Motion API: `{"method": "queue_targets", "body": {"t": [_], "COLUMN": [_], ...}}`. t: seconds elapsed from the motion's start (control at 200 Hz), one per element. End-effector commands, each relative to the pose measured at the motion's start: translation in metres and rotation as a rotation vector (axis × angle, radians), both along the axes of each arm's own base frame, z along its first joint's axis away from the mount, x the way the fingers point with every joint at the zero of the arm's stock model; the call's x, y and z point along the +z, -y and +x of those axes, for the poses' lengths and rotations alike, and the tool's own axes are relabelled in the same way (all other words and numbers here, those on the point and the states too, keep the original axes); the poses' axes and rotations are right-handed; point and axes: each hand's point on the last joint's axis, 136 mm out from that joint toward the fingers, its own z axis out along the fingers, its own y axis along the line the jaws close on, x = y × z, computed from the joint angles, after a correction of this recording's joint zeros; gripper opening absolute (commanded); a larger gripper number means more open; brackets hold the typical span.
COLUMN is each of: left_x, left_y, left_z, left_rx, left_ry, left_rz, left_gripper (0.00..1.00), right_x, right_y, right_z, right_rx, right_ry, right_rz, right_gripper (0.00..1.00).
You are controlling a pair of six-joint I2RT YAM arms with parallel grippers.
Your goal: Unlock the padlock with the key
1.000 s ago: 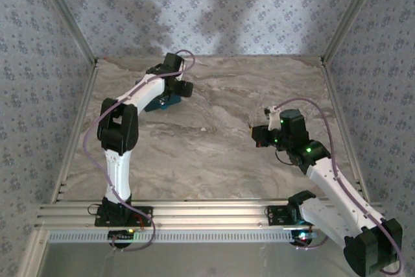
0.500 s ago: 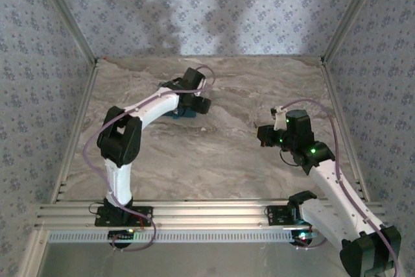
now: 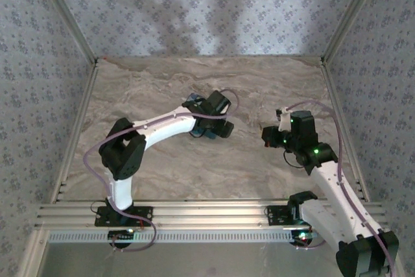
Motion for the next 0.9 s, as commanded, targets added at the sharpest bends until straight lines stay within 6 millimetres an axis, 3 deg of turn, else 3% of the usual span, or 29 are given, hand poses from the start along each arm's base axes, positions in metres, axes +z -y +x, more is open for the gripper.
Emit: {"method": "queue_targets", "body": {"t": [0.0, 0.145, 0.295, 0.535, 0.739, 0.894], "left_x": [-0.016, -0.010, 0.000, 0.055, 0.104, 0.108], "left_y": [0.012, 0.031, 0.036, 0.032, -0.002, -0.045], "left_z": [-0.039, -0.046, -0.043, -0.037, -0.030, -0.030], "left_rx": [-0.030, -0.062, -0.078, -0.098, -0.055, 0.015], "left_ry": [-0.134, -0.134, -0.114, -0.013, 0.096, 0.173], "left_rz": [-0.038, -0.075, -0.084, -0.165, -0.295, -0.383], "left_gripper": [0.87, 0.87, 0.87, 0.88, 0.92, 0.94], "right_x": [-0.001, -0.004, -0.005, -0.007, -0.007, -0.009], "right_y": [0.005, 0.007, 0.008, 0.006, -0.005, -0.024], "right_z": [-0.004, -0.004, -0.004, 0.001, 0.004, 0.009], "right_rx": [-0.014, -0.023, -0.023, -0.009, 0.029, 0.092], "right_ry": [-0.014, -0.020, -0.019, 0.007, 0.020, 0.018], "right_rz": [-0.006, -0.007, -0.004, -0.002, 0.048, 0.111], "right_gripper": [0.00, 0.00, 0.00, 0.00, 0.00, 0.00]}}
